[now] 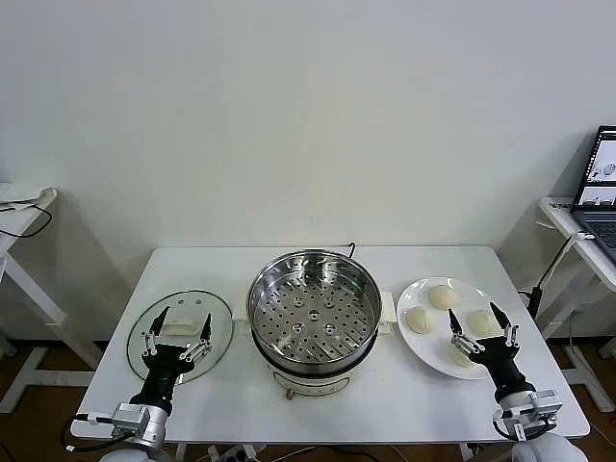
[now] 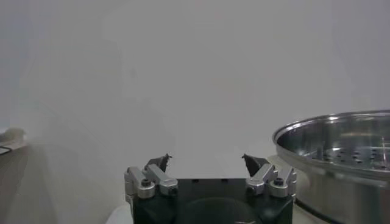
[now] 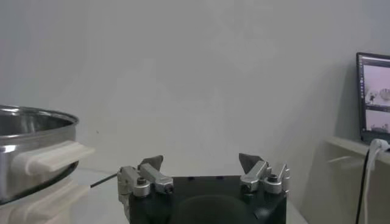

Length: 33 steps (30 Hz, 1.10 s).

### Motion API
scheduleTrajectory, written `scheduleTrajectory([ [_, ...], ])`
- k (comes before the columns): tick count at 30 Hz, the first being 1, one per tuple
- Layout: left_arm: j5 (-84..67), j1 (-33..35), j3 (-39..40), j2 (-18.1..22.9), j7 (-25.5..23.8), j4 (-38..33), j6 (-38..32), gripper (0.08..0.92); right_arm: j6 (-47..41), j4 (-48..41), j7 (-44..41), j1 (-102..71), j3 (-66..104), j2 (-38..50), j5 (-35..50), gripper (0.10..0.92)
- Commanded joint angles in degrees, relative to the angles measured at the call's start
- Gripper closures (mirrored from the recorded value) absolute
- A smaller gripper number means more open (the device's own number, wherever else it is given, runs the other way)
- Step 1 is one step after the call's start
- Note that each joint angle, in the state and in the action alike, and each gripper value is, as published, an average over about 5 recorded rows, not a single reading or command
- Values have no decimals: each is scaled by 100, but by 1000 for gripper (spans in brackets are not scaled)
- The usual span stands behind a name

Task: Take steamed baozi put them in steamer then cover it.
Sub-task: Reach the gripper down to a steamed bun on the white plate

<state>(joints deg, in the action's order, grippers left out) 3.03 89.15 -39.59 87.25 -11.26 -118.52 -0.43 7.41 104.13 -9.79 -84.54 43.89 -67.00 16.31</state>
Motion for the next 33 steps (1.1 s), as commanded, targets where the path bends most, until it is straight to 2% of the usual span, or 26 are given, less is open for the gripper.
scheduleTrajectory([
  [1, 28, -1, -14, -54, -9, -72, -4, 177, -329, -186, -40, 387, 10, 411, -500, 203],
  [10, 18, 23, -91, -146, -83, -122, -53, 177, -979, -1382, -570, 1934, -788, 2295, -2338, 203],
  [14, 12, 31, -118, -171, -114, -96, -91, 177, -1063, -1919, -1511, 2841, -1703, 3165, -2809, 203],
  [18, 9, 30, -128, -185, -126, -93, -100, 177, -875, -2468, -2617, 3907, -2786, 3678, -3173, 203],
  [24, 10, 6, -124, -176, -145, -32, -124, 177, -758, -3471, -3798, 6001, -4832, 3745, -3489, 203],
  [29, 12, -20, -149, -145, -158, 103, -135, 177, -524, -4216, -4887, 7201, -5818, 3340, -3543, 203],
  [33, 13, -20, -180, -121, -175, 143, -138, 177, -321, -4811, -5428, 7884, -6460, 2909, -3594, 203],
])
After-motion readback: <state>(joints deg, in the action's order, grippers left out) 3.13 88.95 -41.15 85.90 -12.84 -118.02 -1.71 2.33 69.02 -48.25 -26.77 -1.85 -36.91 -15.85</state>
